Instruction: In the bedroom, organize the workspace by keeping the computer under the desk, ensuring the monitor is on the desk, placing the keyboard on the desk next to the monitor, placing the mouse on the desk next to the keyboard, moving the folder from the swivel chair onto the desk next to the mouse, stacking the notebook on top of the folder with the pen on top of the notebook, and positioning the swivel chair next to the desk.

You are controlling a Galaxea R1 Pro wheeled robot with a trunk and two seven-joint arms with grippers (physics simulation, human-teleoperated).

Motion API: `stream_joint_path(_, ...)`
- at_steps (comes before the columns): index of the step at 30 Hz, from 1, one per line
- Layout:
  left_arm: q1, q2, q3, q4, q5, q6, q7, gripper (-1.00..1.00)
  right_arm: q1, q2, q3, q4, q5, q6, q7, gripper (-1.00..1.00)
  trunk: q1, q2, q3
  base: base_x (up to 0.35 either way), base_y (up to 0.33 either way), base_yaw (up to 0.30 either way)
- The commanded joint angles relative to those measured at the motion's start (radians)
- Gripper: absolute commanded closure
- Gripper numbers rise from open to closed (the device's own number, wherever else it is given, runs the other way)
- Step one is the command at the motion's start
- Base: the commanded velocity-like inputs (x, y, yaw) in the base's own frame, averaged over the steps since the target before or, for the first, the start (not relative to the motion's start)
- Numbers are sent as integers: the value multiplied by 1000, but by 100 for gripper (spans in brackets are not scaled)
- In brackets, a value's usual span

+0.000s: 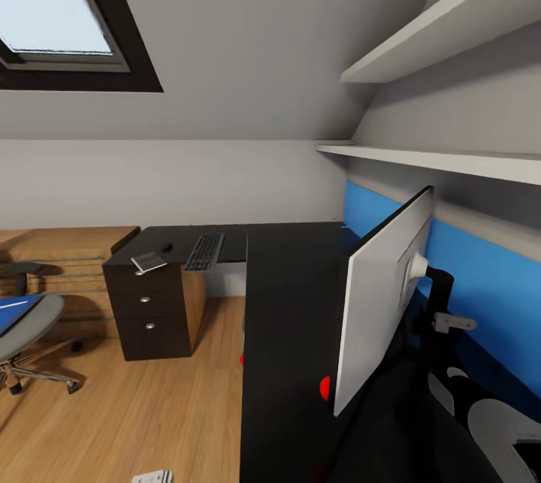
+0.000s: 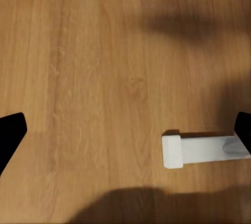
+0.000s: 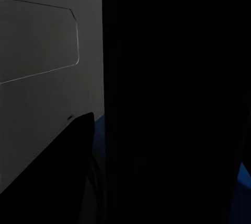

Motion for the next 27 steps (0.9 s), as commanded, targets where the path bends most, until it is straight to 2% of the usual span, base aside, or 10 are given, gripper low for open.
stream_joint_path(1, -1, 1, -4, -1, 10, 5, 0, -100, 0, -1, 48, 21, -23, -9, -60, 100, 0, 0, -1, 52, 0, 0)
stream_joint_path(27, -1, -1, -4, 4, 10, 6, 0, -100, 1, -1, 47, 21, -22, -8, -58, 100, 0, 0, -1, 46, 0, 0)
